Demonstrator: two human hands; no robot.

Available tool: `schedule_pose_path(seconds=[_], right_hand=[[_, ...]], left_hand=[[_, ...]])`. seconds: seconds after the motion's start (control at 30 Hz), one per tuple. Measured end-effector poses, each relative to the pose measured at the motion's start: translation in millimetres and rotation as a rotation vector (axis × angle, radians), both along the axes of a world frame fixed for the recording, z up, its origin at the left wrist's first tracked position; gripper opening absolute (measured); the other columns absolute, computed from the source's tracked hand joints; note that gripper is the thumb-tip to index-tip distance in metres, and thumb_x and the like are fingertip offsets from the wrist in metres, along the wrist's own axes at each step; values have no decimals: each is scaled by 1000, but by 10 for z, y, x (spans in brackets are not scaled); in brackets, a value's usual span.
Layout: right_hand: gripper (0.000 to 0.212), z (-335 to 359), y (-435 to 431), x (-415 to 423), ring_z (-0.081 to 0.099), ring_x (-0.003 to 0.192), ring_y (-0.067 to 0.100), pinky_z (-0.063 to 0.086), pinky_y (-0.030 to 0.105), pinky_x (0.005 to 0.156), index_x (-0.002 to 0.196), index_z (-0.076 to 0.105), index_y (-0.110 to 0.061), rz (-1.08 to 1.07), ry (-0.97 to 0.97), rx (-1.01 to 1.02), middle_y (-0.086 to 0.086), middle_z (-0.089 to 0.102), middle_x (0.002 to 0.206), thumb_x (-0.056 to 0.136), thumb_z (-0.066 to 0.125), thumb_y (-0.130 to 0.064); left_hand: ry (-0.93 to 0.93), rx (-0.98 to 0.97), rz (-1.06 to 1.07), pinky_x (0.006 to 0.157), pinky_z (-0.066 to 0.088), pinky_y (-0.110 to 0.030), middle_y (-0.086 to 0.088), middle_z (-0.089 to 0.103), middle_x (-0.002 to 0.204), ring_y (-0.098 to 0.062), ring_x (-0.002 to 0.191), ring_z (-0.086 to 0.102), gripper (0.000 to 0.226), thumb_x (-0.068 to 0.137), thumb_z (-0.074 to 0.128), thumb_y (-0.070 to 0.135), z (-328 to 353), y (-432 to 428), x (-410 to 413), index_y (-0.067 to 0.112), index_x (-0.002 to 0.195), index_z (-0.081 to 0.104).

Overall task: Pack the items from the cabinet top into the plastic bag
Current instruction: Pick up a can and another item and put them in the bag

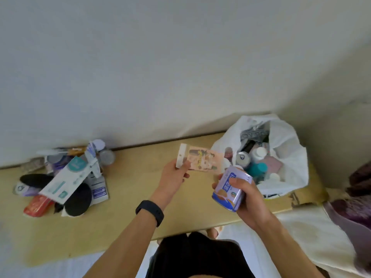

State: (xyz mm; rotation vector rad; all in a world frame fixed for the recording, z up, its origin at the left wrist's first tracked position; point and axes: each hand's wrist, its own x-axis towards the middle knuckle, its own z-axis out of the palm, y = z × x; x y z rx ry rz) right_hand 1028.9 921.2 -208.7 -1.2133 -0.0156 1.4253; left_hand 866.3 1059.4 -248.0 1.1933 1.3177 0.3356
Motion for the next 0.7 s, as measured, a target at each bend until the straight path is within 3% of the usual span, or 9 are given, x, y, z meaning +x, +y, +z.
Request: schedule_pose_path(seconds=[0.13, 0.23, 0.3, 0.37, 0.47, 0.6, 0.7], right_hand=[[73, 25, -563, 609, 71, 89, 36, 60, 42, 72, 123, 59, -4, -164, -63, -13, 20, 70, 101, 54, 75, -21], [74, -10, -960, 919, 70, 92, 37, 60, 45, 75, 123, 59, -5, -275, -61, -33, 20, 70, 101, 53, 77, -21], [62, -50, -1191, 1053, 70, 93, 38, 60, 46, 78, 115, 66, -7, -337, -50, -42, 21, 70, 102, 55, 77, -17], [44, -55, -1387, 1120, 71, 90, 38, 61, 45, 74, 105, 71, -9, -388, -39, -58, 21, 71, 100, 61, 72, -10], [59, -62, -1588, 1145, 73, 87, 36, 61, 43, 67, 115, 62, -8, -433, -18, -74, 21, 72, 101, 57, 73, -10], [80, -146, -1675, 1108, 69, 97, 44, 59, 45, 71, 121, 59, -4, -425, -24, -116, 26, 69, 108, 45, 81, -19], [77, -194, -1613, 1092, 70, 95, 42, 59, 47, 75, 118, 59, -5, -390, -49, -152, 26, 70, 108, 47, 82, -22]], left_hand=[[102, 211, -332, 61, 45, -26, 4, 68, 87, -12, 75, 63, 16, 102, 48, 34, 293, -6, 1009, 24, 102, 61], [292, 504, -594, 57, 45, -31, 3, 67, 88, -12, 73, 62, 19, 103, 42, 34, 333, 8, 1653, 23, 111, 56], [509, 788, -756, 55, 45, -33, -3, 68, 90, -23, 75, 64, 24, 103, 40, 32, 244, 26, 1988, 18, 117, 53], [640, 931, -817, 54, 43, -32, -5, 69, 90, -29, 77, 66, 24, 101, 41, 28, 153, 28, 2247, 15, 118, 52], [700, 974, -814, 59, 50, -35, -9, 69, 92, -33, 80, 66, 28, 99, 41, 30, 81, 48, 2493, 12, 119, 51], [529, 797, -893, 68, 55, -40, -7, 69, 104, -29, 84, 64, 37, 98, 44, 27, -214, 28, 2612, 25, 135, 48], [481, 698, -897, 85, 53, -39, -5, 63, 125, -26, 105, 60, 37, 96, 47, 22, -368, -77, 2525, 28, 132, 55]])
